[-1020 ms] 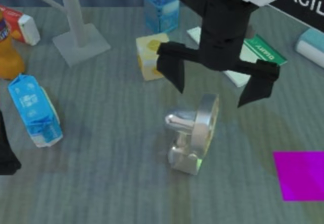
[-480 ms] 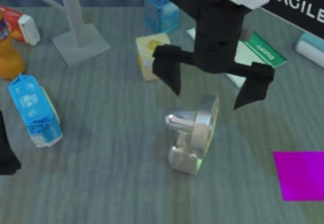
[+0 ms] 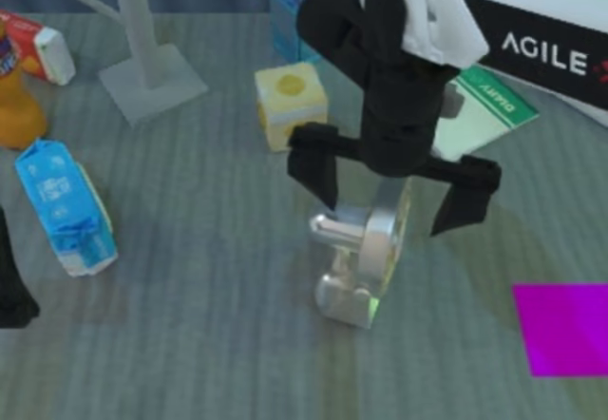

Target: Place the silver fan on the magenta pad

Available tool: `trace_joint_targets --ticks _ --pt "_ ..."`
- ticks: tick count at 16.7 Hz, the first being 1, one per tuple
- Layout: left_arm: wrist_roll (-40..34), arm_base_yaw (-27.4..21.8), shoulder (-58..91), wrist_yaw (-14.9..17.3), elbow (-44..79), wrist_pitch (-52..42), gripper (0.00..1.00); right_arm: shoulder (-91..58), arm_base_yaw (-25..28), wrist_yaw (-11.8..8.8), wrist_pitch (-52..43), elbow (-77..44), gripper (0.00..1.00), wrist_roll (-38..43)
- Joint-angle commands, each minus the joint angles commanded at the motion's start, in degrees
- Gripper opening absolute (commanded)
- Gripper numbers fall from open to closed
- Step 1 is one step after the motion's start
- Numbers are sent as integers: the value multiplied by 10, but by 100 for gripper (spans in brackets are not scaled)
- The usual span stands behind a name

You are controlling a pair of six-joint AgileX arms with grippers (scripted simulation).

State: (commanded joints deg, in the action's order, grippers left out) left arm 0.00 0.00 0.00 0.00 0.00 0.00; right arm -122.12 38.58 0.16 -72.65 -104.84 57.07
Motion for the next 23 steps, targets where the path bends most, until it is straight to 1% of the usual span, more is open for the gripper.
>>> trace_joint_targets --ticks 3,16,17,23 --pt "0 0 0 0 0 0 100 0 0 0 0 0 100 0" --pt "0 0 0 0 0 0 100 0 0 0 0 0 2 0" --pt "0 0 0 0 0 0 100 0 0 0 0 0 0 0" --pt "0 0 0 0 0 0 100 0 0 0 0 0 0 0"
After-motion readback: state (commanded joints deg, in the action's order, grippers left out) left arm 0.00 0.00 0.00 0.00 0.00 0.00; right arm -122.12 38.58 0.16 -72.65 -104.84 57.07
